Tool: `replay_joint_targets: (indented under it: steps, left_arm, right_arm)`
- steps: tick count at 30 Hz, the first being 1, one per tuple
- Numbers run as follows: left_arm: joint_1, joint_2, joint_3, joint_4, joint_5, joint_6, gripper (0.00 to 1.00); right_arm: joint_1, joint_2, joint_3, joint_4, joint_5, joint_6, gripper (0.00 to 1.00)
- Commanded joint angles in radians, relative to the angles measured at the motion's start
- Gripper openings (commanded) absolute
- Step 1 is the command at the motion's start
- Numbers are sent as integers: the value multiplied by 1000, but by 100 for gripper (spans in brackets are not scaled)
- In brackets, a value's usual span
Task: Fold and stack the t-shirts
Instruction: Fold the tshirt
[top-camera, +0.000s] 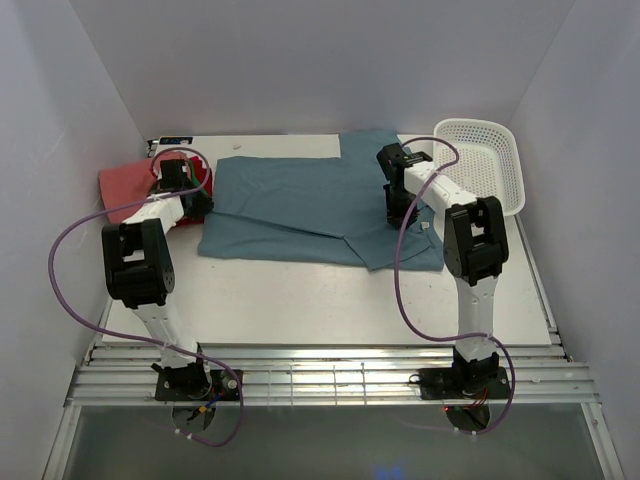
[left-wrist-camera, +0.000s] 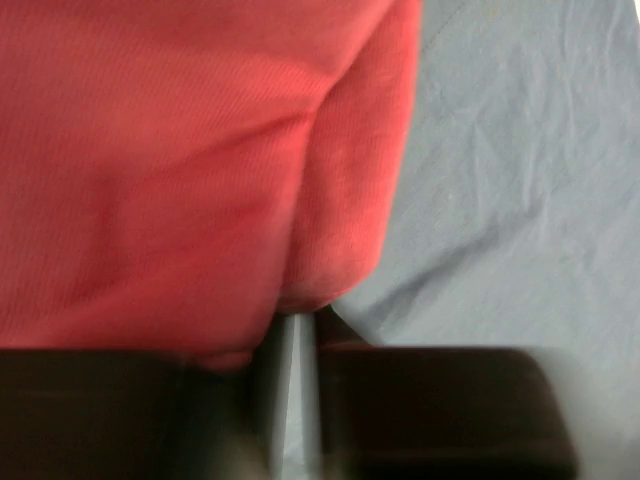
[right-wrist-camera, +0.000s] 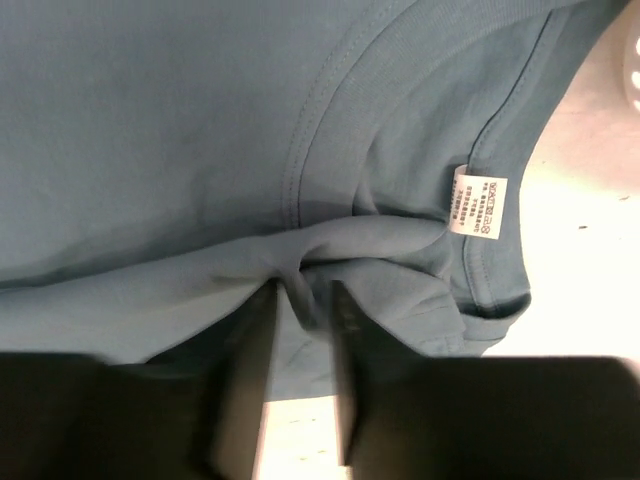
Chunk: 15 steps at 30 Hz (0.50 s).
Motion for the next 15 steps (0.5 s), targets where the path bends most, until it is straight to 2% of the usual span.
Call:
replay_joint_targets:
  steps: [1, 4, 8, 11, 15]
  left_arm:
    - [8, -8, 53, 11, -11, 13, 39]
    - [-1, -47, 56, 11, -33, 16, 55]
    - [-36, -121, 88, -7, -66, 26, 57]
    - [-142, -200, 69, -3, -89, 40, 57]
    - [-412, -216, 27, 5, -141, 74, 57]
  right_arm:
    - [-12, 7, 61, -19, 27, -23, 39]
    - [-12, -40, 91, -10, 64, -26, 46]
    - [-12, -171, 79, 25, 61, -27, 50]
    - [-9, -264, -22, 45, -46, -24, 50]
    - [3, -350, -239, 113, -54, 0, 50]
